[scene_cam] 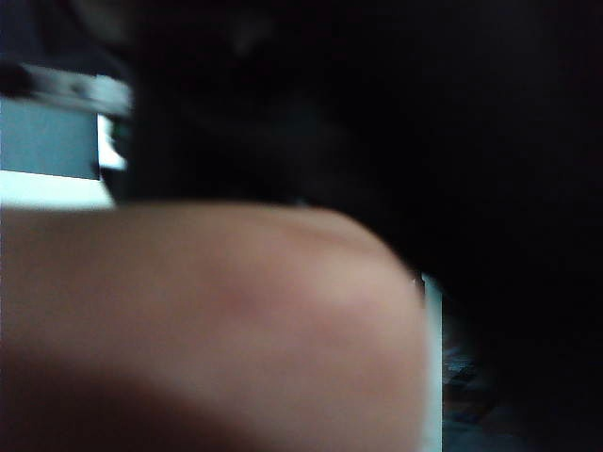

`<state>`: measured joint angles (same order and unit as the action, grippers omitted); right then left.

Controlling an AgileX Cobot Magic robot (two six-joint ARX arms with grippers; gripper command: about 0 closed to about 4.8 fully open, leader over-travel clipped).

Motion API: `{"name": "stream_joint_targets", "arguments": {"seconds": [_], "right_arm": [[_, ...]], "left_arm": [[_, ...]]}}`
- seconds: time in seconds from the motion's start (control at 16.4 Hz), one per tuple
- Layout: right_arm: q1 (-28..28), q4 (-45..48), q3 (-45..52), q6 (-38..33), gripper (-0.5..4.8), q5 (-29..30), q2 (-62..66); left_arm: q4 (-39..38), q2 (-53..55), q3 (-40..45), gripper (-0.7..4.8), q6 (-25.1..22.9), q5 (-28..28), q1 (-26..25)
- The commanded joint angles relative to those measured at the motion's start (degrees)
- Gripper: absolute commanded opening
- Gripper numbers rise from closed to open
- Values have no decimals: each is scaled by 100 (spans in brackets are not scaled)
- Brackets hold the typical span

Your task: Open the left door of the white cabinet, pick up a can of beverage from the table on the right, place it inside the cabinet, and finally close the cabinet door.

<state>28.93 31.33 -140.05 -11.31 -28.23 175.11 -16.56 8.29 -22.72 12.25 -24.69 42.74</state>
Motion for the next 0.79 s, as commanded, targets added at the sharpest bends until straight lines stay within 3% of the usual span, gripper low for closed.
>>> {"name": "stream_joint_targets", "arguments": {"seconds": [0.06,0.18,0.43,0.73,0.79], "right_arm": [[46,55,-107,48,115,-413,-96],[68,55,-107,280,118,-422,-98],[138,48,-151,752,182,-424,-98],[146,-125,-173,750,183,-422,-101],[146,-122,-173,750,240,-422,-101]], "left_arm": [[52,0,-15,479,-22,-20,-2],[46,0,-15,479,-22,-127,-2],[48,0,-15,479,-22,-170,-2],[90,0,-15,479,22,-363,-2],[116,0,-15,479,20,-365,-2]]}}
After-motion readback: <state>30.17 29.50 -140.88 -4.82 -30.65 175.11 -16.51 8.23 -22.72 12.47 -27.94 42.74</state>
